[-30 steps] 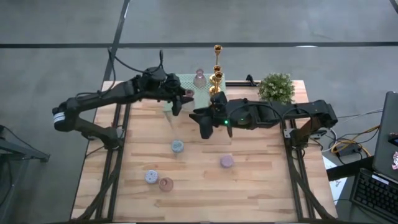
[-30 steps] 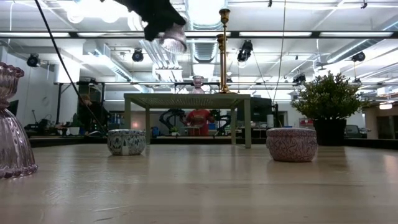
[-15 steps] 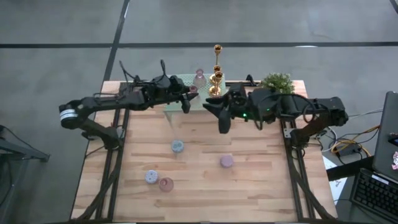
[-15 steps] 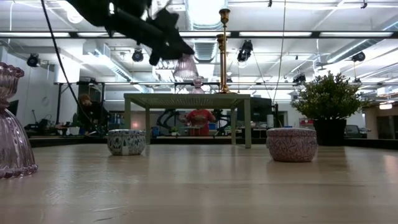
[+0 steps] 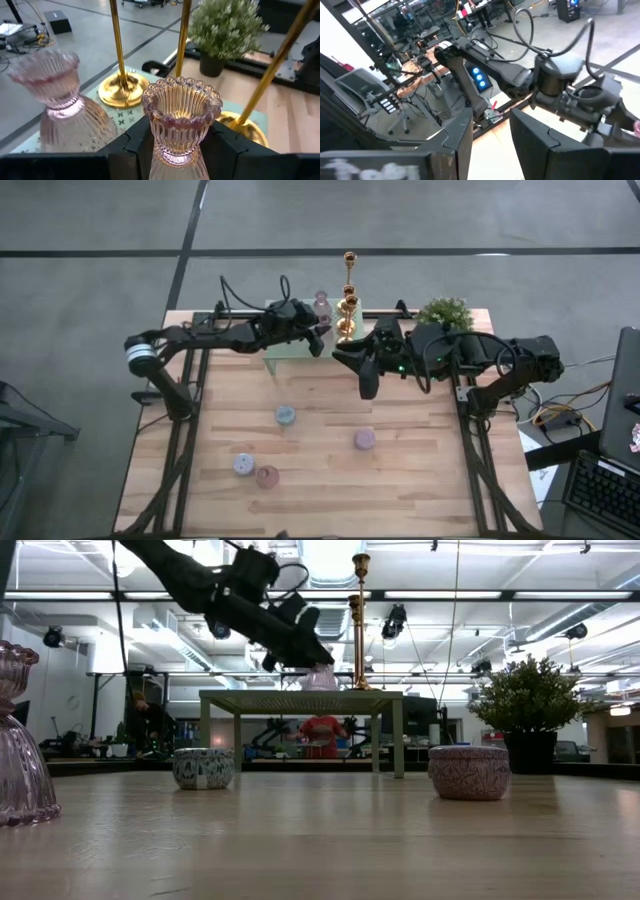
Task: Pick & Place candle stick holders
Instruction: Put the top pink glass candle holder aligned with the other pink glass candle holder on the shelf
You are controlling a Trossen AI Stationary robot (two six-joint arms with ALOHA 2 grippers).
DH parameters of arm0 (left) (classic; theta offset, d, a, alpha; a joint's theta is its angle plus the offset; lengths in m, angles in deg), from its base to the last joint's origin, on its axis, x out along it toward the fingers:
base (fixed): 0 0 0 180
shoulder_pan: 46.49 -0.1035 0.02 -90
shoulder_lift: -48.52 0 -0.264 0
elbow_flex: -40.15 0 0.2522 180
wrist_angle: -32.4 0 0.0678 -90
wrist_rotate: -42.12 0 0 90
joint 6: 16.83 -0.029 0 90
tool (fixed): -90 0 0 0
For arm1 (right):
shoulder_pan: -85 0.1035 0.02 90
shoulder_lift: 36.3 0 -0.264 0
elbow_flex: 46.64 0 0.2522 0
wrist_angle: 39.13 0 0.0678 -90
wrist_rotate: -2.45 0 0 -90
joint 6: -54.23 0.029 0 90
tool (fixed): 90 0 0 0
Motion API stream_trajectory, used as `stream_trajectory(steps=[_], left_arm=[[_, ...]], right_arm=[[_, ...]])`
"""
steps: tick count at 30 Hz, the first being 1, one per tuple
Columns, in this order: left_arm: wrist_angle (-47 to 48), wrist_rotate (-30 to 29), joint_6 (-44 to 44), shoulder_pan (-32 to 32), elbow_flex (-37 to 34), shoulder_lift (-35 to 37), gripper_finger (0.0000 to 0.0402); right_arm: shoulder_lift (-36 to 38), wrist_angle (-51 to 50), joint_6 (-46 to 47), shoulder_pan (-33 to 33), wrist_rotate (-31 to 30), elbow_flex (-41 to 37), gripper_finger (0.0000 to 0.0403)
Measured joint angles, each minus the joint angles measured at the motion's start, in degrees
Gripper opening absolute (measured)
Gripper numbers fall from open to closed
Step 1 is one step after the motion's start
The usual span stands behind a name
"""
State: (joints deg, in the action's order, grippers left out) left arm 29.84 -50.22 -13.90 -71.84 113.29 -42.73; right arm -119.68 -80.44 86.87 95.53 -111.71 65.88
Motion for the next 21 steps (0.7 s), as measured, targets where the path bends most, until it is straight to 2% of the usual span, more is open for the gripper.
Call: stream_trajectory(steps=[21], left_arm=[[-1.5, -1.6, -0.1, -2.7, 1.4, -3.0, 0.0140]], right_arm=[[0.0, -0.7, -1.1, 0.3, 0.0, -0.2, 0.0104]])
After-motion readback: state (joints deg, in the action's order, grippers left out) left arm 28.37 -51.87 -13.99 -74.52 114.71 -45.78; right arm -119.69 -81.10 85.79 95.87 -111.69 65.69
